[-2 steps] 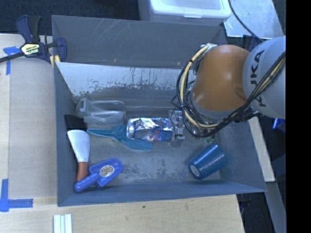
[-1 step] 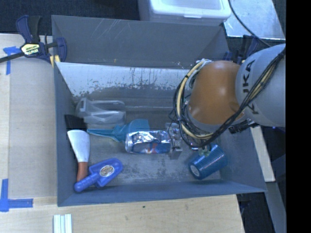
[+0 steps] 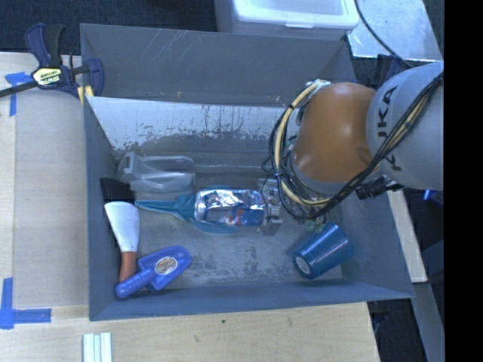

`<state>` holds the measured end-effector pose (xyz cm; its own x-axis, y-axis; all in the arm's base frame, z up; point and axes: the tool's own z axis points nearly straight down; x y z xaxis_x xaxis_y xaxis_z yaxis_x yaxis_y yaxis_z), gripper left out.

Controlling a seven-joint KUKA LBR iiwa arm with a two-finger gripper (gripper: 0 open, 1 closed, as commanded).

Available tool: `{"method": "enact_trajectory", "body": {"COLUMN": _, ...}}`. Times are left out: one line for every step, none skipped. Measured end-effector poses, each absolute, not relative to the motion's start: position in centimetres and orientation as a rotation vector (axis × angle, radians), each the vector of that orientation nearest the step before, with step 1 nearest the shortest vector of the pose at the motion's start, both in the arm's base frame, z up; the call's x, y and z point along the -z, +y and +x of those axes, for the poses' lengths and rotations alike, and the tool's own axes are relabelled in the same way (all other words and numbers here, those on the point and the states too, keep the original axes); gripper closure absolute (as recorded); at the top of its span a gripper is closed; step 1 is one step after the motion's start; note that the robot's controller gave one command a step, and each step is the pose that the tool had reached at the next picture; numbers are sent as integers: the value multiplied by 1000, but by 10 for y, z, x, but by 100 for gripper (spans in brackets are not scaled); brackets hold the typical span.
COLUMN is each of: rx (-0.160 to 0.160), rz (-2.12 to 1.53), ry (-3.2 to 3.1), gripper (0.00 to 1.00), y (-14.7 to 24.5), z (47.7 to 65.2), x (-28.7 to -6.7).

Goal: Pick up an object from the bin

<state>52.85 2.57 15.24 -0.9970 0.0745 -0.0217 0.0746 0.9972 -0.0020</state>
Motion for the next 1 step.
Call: {"method": "enact_trajectory", "body": {"rx": 6, "rz": 52, "ry": 3128, "gripper": 100, "y": 28, "z": 509, "x": -205}}
